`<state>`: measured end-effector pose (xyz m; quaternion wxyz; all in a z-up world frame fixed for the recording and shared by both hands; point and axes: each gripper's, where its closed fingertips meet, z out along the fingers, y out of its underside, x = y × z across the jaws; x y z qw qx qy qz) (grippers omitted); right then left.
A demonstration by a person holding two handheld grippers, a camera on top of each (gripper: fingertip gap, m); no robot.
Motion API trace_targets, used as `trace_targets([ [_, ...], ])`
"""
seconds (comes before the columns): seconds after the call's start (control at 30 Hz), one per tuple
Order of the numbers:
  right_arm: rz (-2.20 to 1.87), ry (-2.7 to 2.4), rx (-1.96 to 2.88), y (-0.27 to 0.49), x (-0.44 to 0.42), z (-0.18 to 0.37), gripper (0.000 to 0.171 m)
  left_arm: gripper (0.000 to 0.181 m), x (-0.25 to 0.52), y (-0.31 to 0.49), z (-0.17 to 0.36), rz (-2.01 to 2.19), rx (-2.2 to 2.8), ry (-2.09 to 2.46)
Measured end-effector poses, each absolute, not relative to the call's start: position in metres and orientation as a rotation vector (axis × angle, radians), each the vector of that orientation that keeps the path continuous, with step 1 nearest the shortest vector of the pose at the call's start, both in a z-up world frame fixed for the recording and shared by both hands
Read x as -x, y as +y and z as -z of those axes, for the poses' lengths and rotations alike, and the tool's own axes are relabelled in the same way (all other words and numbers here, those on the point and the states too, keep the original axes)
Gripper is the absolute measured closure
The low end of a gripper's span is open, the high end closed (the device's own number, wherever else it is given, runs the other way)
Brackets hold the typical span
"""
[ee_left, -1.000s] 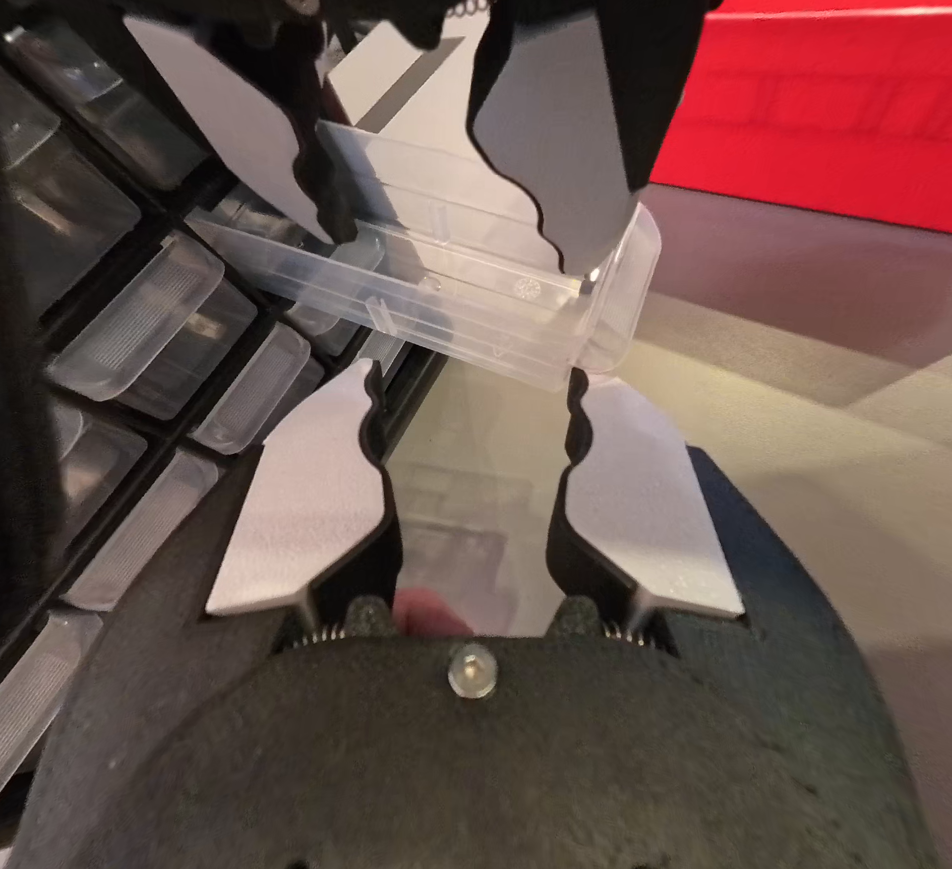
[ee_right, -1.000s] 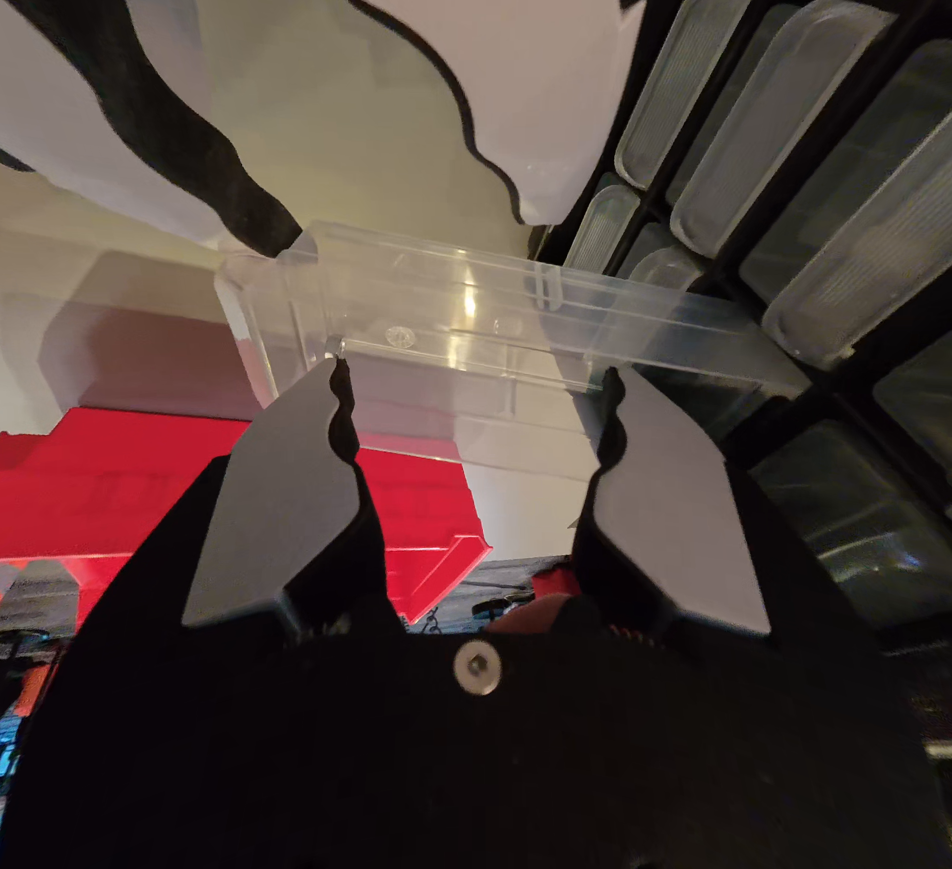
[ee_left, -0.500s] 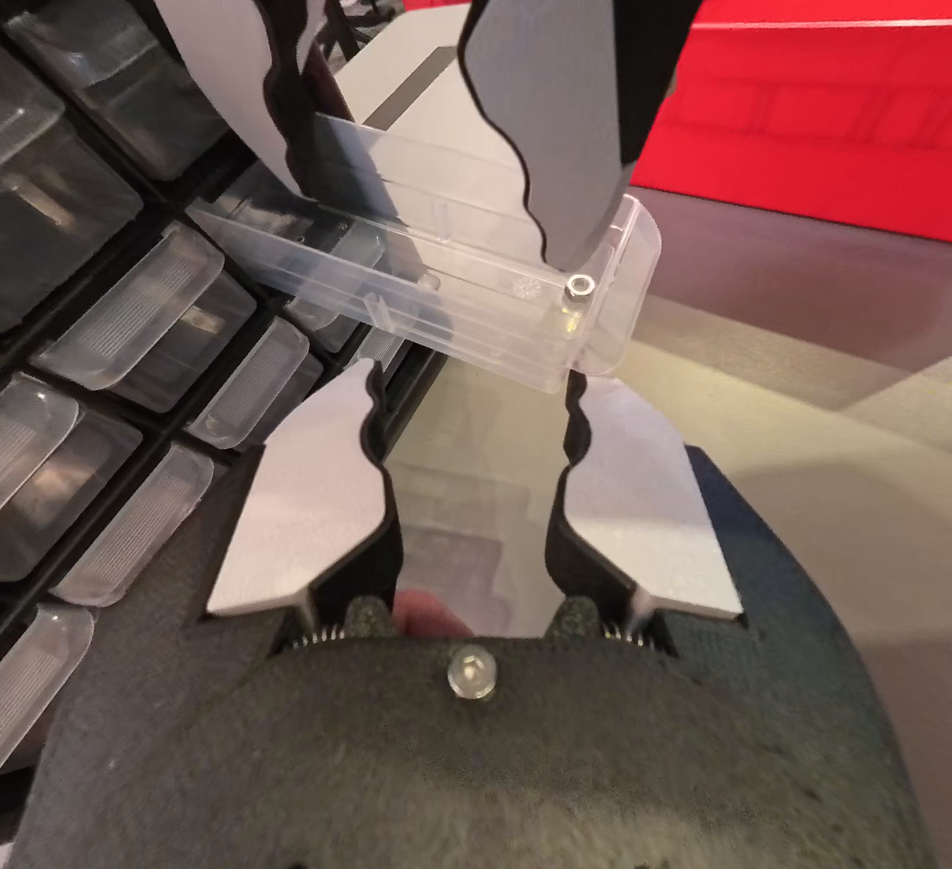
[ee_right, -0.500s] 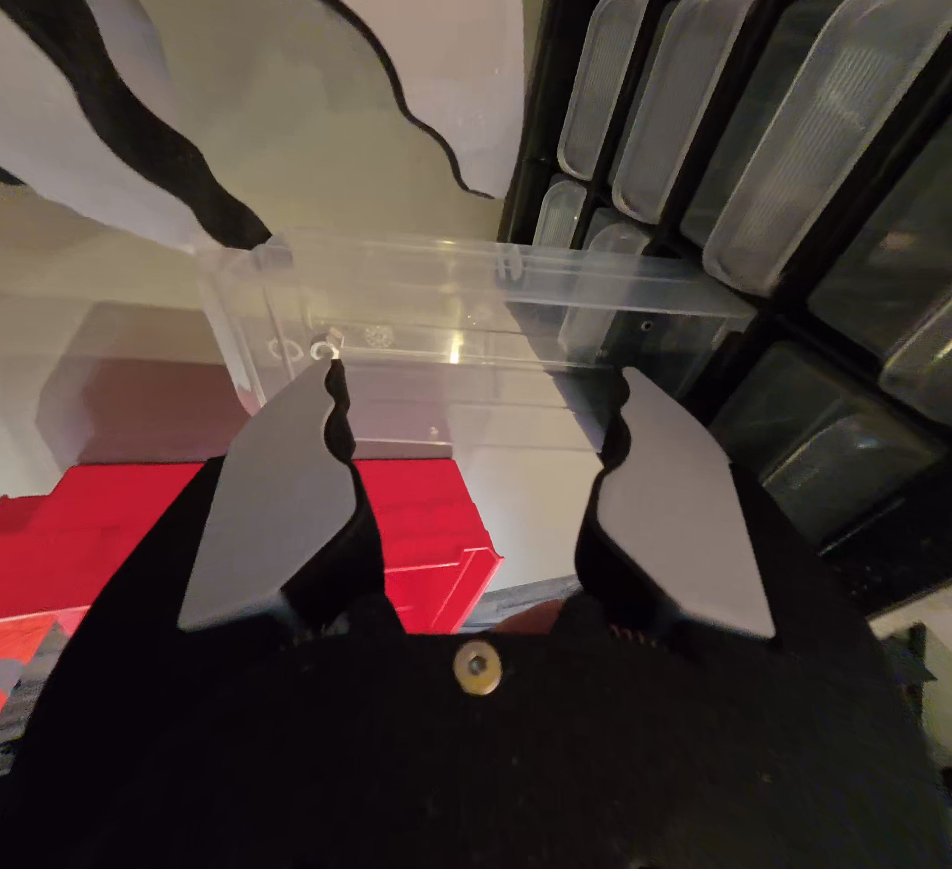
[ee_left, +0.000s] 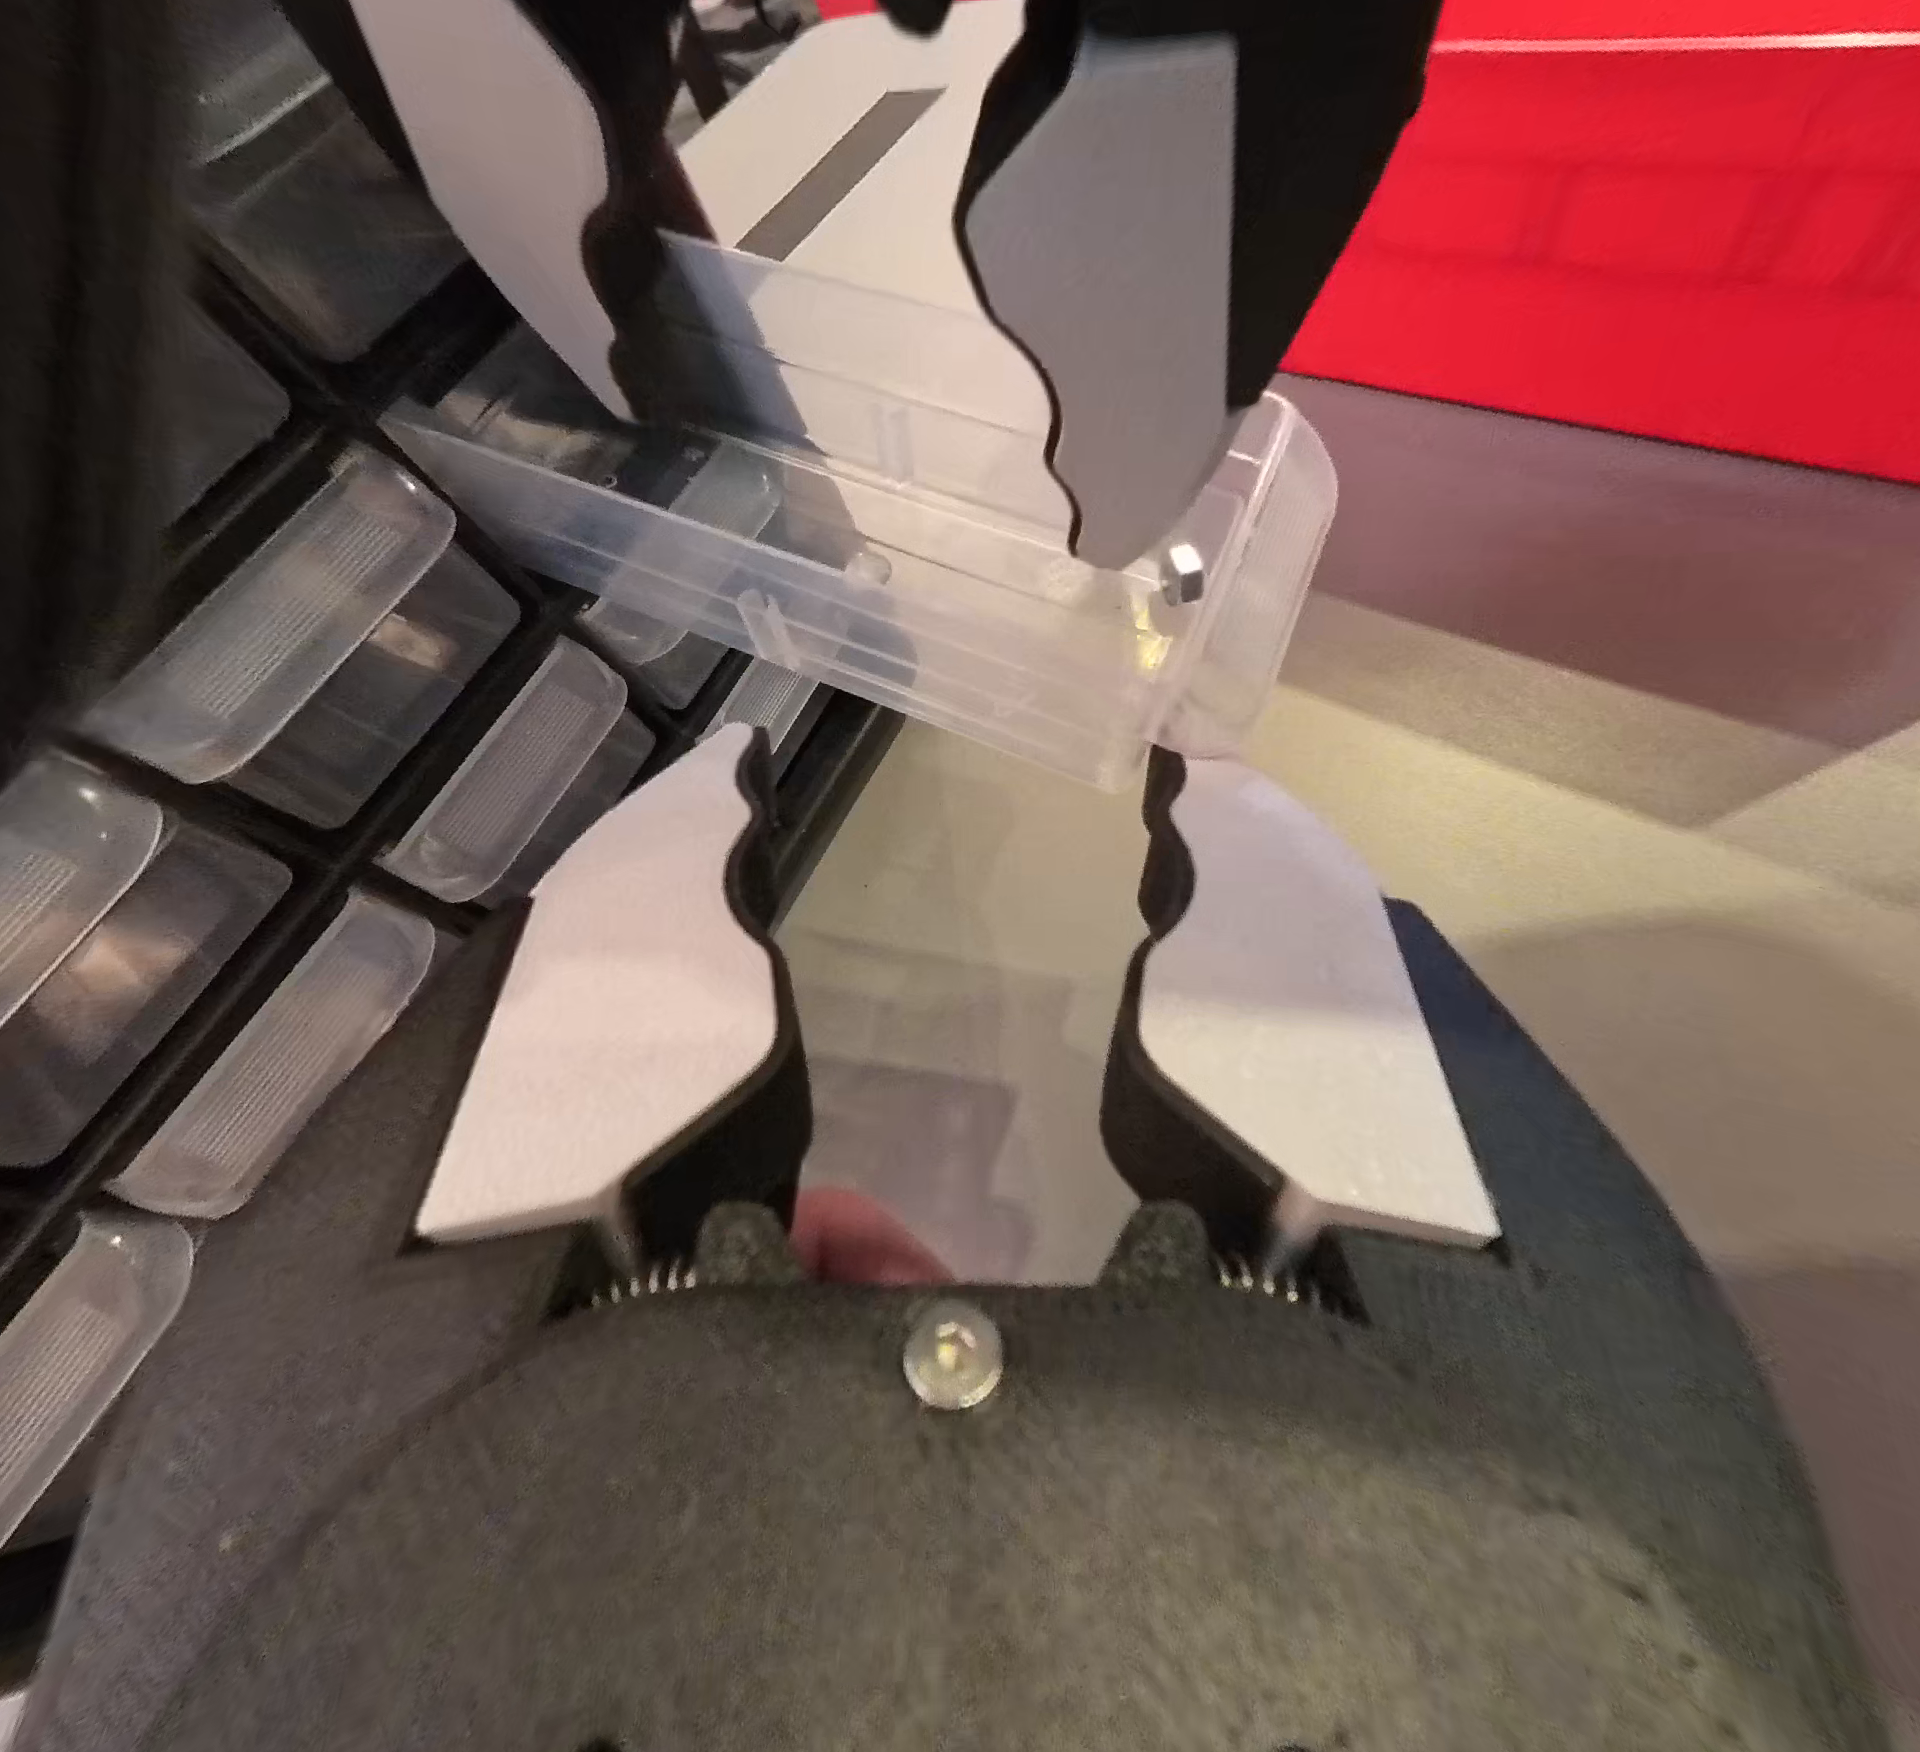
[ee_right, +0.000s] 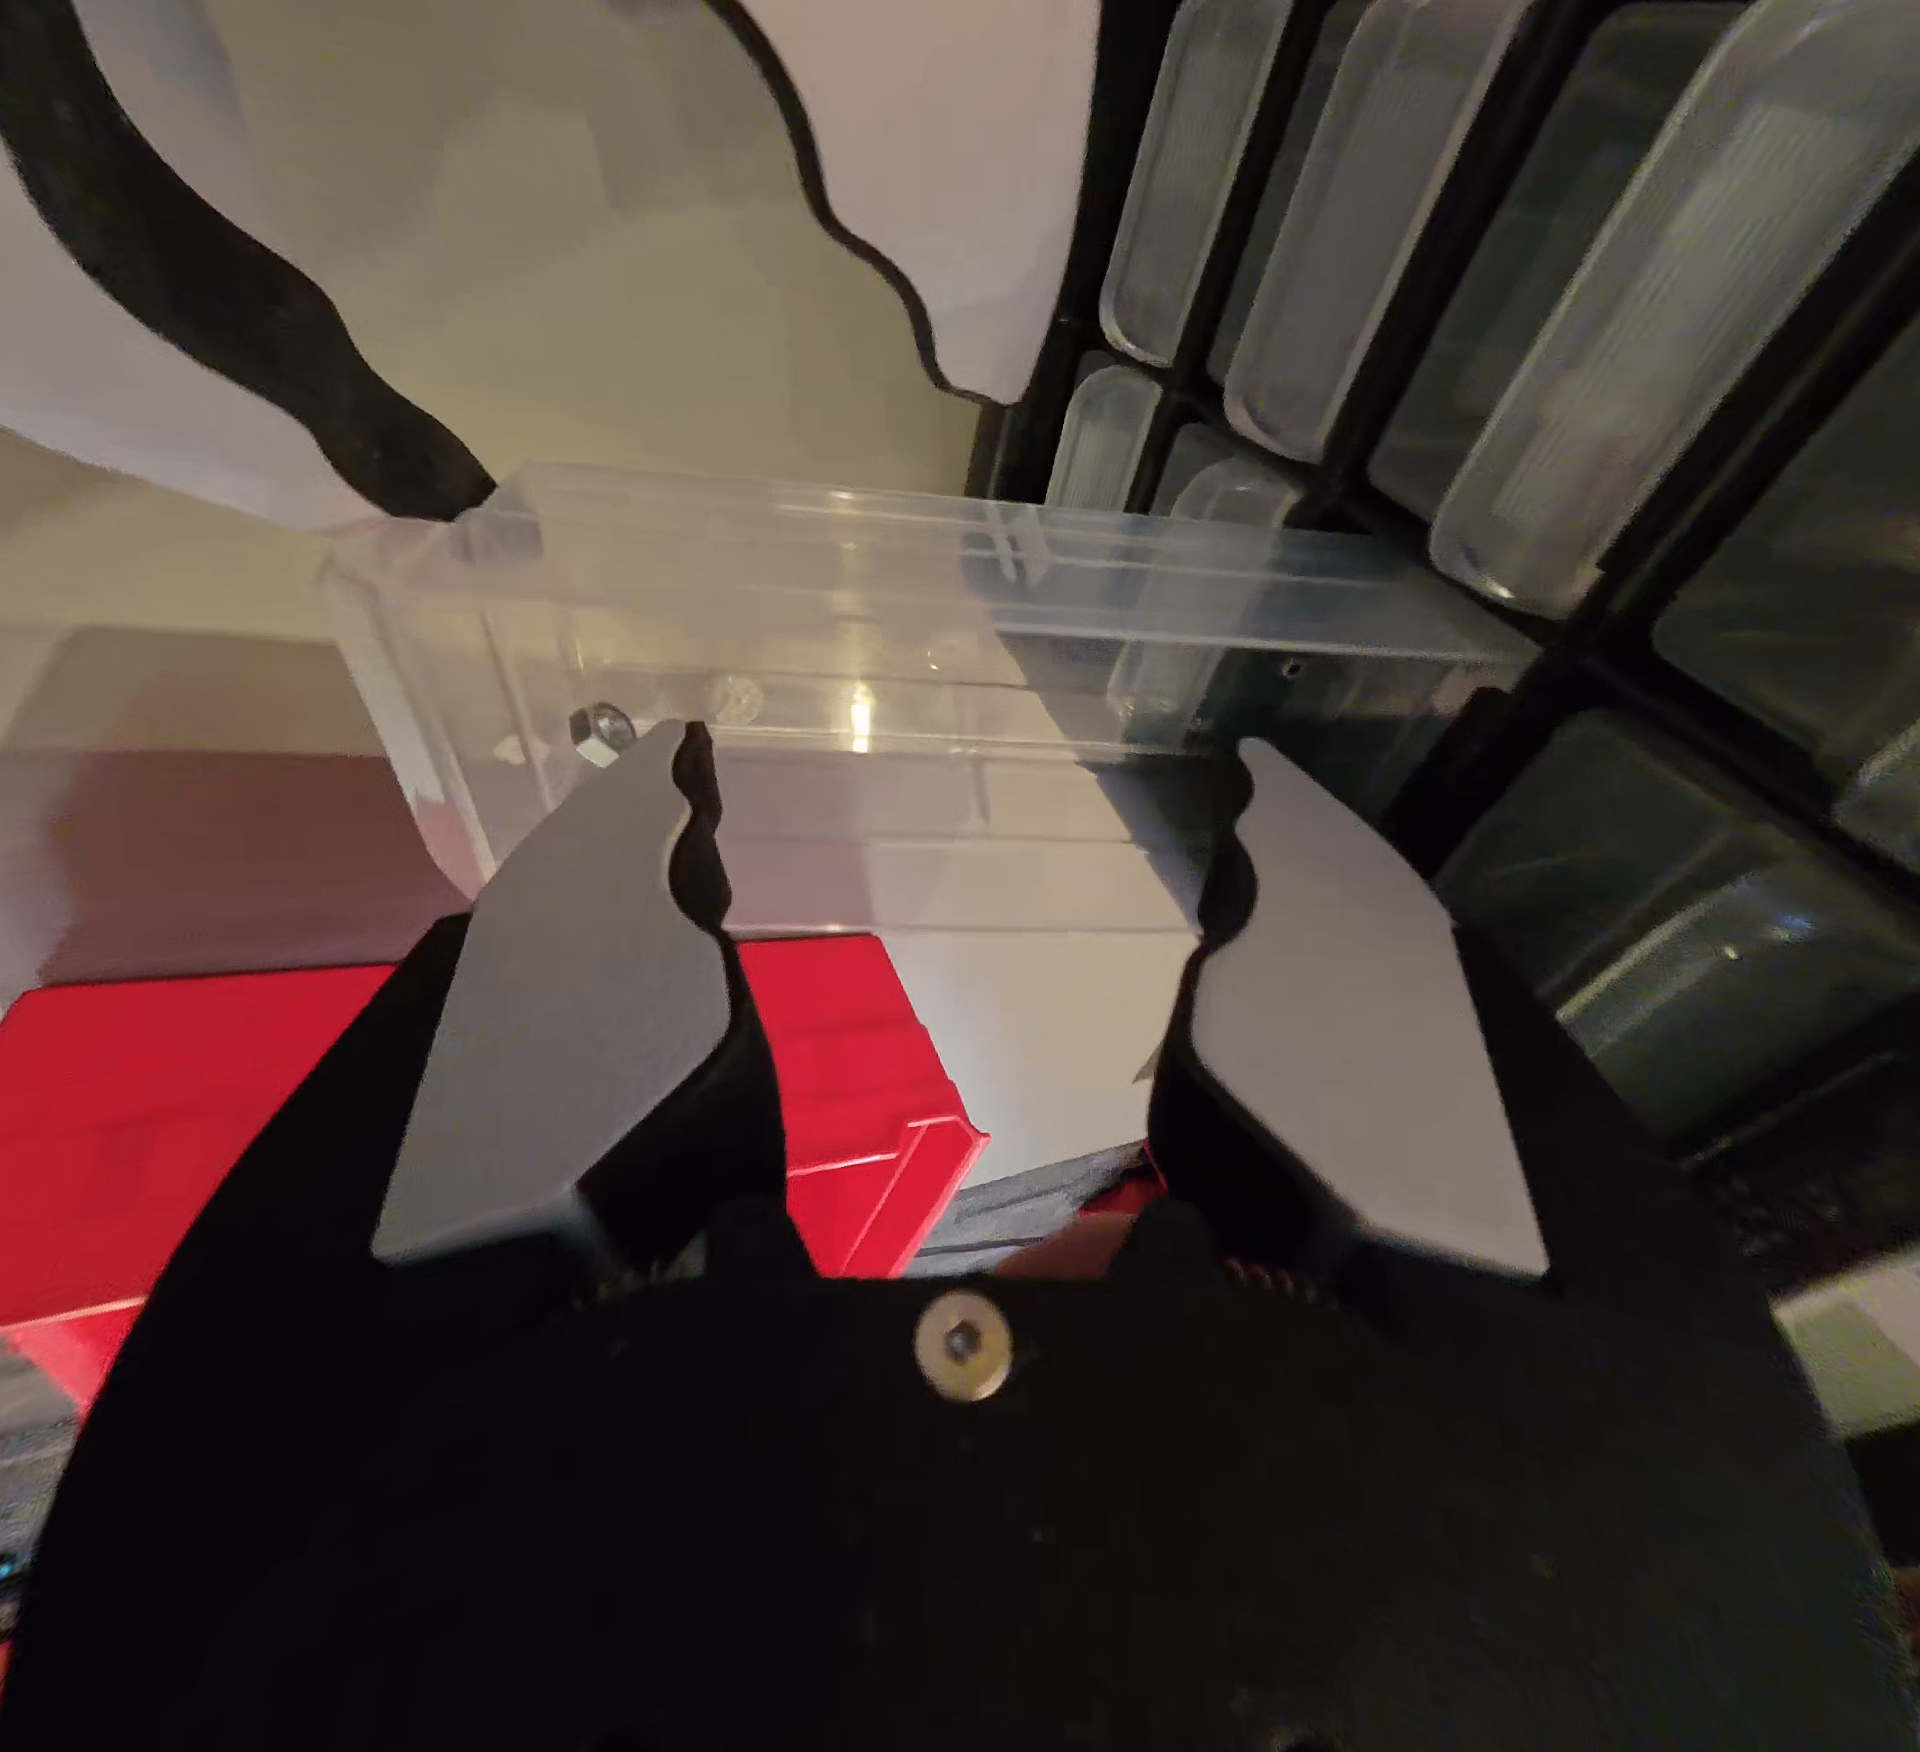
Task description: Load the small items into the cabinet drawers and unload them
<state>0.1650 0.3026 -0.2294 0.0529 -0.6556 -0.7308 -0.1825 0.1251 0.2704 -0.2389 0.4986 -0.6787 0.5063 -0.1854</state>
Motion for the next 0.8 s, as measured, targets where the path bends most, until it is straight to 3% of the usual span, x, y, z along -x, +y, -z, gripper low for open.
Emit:
trace_targets([
  [0.4, 0.462, -2.313, 2.025, 0.294, -0.164, 0.231, 0.075, 0.114, -0.124, 0.271, 0.24, 0.433, 1.645, 1.232],
  [0.43, 0.472, -2.29, 2.029, 0.296, -0.163, 0.23, 0.079, 0.113, -0.124, 0.271, 0.24, 0.432, 1.645, 1.233],
  [0.47, 0.498, -2.23, 2.018, 0.303, -0.159, 0.229, 0.094, 0.115, -0.125, 0.271, 0.238, 0.448, 1.641, 1.224],
  [0.8, 0.367, -2.23, 2.07, 0.292, -0.158, 0.227, 0.083, 0.114, -0.124, 0.271, 0.239, 0.451, 1.64, 1.231],
])
